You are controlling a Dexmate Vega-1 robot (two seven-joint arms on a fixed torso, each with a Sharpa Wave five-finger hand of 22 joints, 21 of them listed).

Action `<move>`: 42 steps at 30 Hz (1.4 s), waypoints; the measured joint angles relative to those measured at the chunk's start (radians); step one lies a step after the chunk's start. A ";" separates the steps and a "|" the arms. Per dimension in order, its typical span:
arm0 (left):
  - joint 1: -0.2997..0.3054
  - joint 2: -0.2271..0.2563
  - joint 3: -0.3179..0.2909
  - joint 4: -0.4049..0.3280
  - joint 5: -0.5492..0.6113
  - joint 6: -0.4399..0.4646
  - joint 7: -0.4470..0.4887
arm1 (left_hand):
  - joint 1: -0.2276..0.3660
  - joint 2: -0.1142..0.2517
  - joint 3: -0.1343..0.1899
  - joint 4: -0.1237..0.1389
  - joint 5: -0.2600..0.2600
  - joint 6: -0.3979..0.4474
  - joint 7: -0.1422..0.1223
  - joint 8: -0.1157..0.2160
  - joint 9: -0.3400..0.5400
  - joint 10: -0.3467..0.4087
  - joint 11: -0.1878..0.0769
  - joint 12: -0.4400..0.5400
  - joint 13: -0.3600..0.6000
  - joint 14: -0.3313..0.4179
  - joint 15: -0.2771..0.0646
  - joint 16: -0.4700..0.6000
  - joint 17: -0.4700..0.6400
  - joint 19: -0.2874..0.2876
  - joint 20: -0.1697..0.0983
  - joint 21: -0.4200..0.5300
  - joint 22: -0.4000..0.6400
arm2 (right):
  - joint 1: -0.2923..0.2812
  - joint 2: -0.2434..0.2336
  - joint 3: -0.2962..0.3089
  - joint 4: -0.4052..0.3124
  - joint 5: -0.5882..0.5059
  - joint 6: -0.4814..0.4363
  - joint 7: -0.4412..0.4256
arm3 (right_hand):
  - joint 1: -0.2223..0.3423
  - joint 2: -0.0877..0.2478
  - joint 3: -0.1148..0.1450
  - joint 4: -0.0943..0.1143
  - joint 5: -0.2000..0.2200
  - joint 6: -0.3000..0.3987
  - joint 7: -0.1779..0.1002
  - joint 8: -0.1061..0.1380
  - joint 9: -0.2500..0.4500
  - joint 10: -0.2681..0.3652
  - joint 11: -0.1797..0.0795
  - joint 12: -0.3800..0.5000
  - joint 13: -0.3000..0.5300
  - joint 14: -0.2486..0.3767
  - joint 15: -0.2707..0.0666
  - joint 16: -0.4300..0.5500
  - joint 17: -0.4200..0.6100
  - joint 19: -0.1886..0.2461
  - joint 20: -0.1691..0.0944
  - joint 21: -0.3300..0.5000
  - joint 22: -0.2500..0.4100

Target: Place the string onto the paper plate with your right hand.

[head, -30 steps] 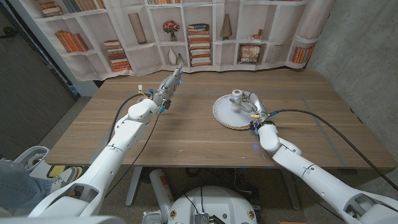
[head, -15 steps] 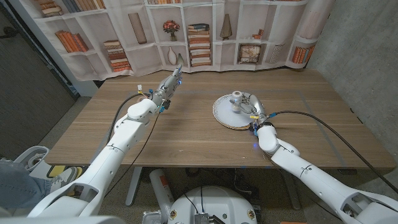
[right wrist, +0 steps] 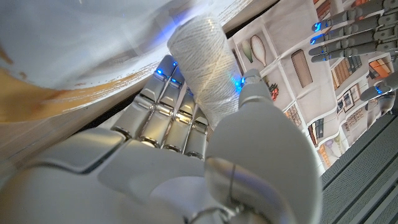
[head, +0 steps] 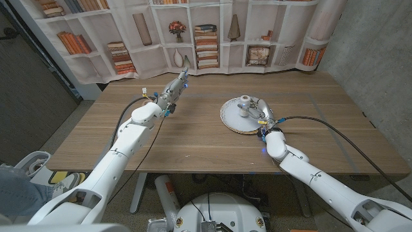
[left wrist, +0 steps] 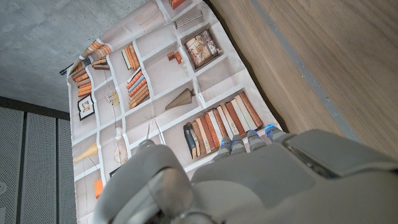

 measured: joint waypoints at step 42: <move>-0.017 -0.004 -0.001 0.034 0.000 -0.002 -0.016 | 0.005 0.005 -0.008 -0.003 0.000 0.004 -0.004 0.000 0.000 0.000 0.000 0.000 0.000 0.000 0.000 0.000 0.000 0.000 0.000 0.000 0.000 | -0.001 -0.021 -0.008 -0.029 0.004 -0.050 0.024 | -0.068 -0.007 -0.061 0.030 0.005 -0.100 -0.010 -0.017 0.000 -0.156 0.042 -0.043 0.005 -0.190 0.030 -0.028 -0.005 -0.140 0.013 -0.069 -0.010</move>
